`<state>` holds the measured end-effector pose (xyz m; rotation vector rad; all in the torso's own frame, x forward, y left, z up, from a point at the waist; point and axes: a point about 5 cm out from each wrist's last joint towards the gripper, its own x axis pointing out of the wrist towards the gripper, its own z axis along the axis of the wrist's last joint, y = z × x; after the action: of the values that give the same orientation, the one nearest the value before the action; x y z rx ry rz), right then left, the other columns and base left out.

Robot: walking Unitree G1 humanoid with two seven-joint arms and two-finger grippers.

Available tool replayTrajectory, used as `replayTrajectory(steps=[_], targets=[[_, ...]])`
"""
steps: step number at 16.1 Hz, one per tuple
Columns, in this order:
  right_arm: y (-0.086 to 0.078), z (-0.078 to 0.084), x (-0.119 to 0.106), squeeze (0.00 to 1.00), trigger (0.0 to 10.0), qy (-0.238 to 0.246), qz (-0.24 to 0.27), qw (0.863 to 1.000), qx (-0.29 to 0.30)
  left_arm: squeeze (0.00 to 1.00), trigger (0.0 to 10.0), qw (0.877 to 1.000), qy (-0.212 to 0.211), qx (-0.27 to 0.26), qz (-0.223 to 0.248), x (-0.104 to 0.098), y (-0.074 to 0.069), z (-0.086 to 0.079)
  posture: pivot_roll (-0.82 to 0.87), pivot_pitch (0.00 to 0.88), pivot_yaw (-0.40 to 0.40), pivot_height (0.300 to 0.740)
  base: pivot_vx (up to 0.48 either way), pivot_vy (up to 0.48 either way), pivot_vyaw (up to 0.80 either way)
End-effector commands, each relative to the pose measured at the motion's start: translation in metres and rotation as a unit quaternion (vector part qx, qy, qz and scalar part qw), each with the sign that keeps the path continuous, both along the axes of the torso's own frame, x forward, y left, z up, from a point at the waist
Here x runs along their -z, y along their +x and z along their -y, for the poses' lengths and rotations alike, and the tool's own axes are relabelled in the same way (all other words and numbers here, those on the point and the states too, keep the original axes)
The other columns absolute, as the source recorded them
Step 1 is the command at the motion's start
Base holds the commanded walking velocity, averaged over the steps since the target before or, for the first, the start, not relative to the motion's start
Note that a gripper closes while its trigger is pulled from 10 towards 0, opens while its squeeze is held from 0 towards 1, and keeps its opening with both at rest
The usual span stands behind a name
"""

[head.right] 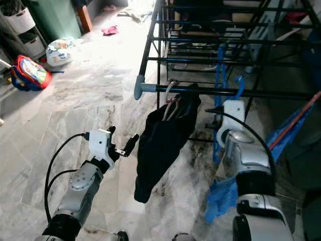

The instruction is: Hang hanger

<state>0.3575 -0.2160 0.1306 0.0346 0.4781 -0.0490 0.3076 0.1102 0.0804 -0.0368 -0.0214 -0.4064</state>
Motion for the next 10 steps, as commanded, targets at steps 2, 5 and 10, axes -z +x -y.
replayTrajectory(steps=[2,5,10], targets=[[0.004,-0.001,0.005,0.0,10.0,0.01,-0.009,1.0,-0.003,0.0,10.0,1.0,0.01,-0.003,-0.008,0.004,0.0,-0.002,-0.08,0.17,0.04,0.74,0.0,0.0,0.0],[0.005,-0.001,0.015,0.0,10.0,0.014,-0.027,1.0,-0.002,0.0,10.0,1.0,0.011,-0.003,-0.01,0.004,0.0,-0.001,-0.08,0.172,0.04,0.74,0.0,0.0,0.0],[0.002,0.001,0.029,1.0,10.0,0.032,-0.043,0.999,0.009,0.0,10.0,1.0,0.013,-0.004,-0.012,0.004,0.0,-0.002,-0.07,0.17,0.042,0.74,0.0,0.0,0.0]])
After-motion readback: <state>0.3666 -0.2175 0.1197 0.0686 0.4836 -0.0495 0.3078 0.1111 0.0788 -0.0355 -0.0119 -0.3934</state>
